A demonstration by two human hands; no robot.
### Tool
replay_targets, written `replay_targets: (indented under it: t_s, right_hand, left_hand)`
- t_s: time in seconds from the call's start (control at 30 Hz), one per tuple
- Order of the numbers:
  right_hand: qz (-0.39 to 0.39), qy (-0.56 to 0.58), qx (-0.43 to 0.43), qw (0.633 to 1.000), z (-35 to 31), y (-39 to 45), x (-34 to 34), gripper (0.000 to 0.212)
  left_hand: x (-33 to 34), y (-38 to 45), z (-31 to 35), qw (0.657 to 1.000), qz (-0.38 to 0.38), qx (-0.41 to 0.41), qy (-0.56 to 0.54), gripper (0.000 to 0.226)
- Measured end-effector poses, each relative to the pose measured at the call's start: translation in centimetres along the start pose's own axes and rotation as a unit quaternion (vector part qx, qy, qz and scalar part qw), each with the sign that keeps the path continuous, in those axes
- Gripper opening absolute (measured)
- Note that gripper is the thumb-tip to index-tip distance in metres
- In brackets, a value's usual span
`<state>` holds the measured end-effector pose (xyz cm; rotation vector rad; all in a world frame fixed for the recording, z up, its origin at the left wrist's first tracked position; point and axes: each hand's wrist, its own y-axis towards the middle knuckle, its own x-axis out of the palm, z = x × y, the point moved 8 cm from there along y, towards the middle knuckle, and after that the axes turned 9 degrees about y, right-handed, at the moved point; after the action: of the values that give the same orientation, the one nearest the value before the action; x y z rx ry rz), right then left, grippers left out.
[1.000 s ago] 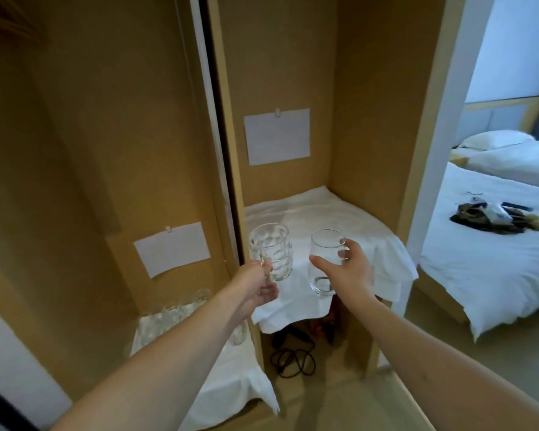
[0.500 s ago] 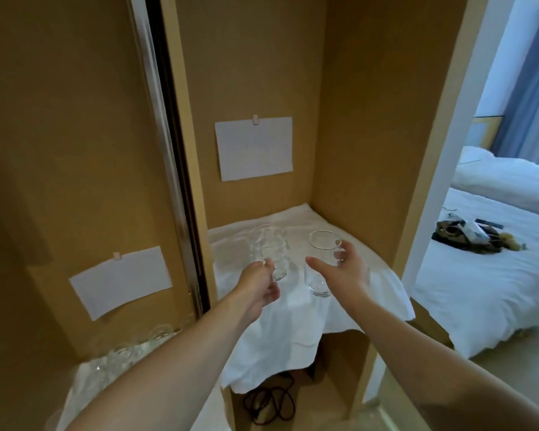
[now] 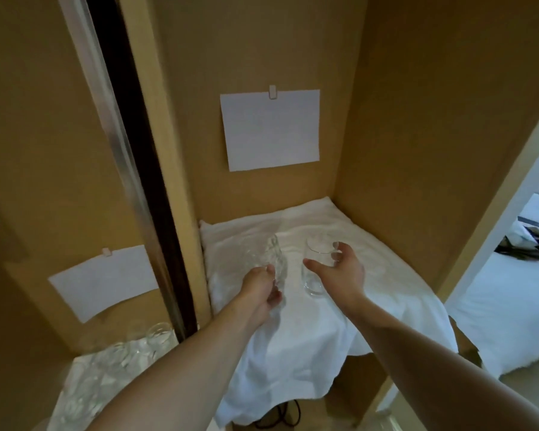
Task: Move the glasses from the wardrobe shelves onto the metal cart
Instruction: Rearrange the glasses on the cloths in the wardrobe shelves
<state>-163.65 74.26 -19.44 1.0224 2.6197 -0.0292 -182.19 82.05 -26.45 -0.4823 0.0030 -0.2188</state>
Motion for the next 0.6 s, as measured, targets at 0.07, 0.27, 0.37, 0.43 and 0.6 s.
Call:
replay_targets:
  t_s: [0.07,0.27,0.37,0.43,0.6]
  right_hand:
    - [-0.014,-0.007,0.006,1.000,0.4,1.3,1.0,0.089]
    - [-0.068,0.003,-0.001,0.998,1.2,5.4,4.0,0.086]
    - [-0.101,0.007,-0.018,0.995,1.8,7.3,5.1,0.082]
    - [-0.122,0.017,-0.026,0.992,2.4,8.4,5.6,0.079]
    - [-0.198,0.040,-0.063,0.977,3.1,10.6,7.2,0.079]
  left_hand:
    - [-0.3,1.3,0.0,1.000,0.015,0.006,0.004,0.017]
    - [-1.1,4.2,0.1,0.998,0.060,0.001,0.006,0.022]
    - [-1.2,5.1,-0.2,0.996,0.082,-0.017,-0.017,0.022]
    - [-0.9,5.4,-0.4,0.995,0.091,-0.030,-0.030,0.021]
    - [1.0,5.8,-0.9,0.991,0.115,-0.048,-0.045,0.015]
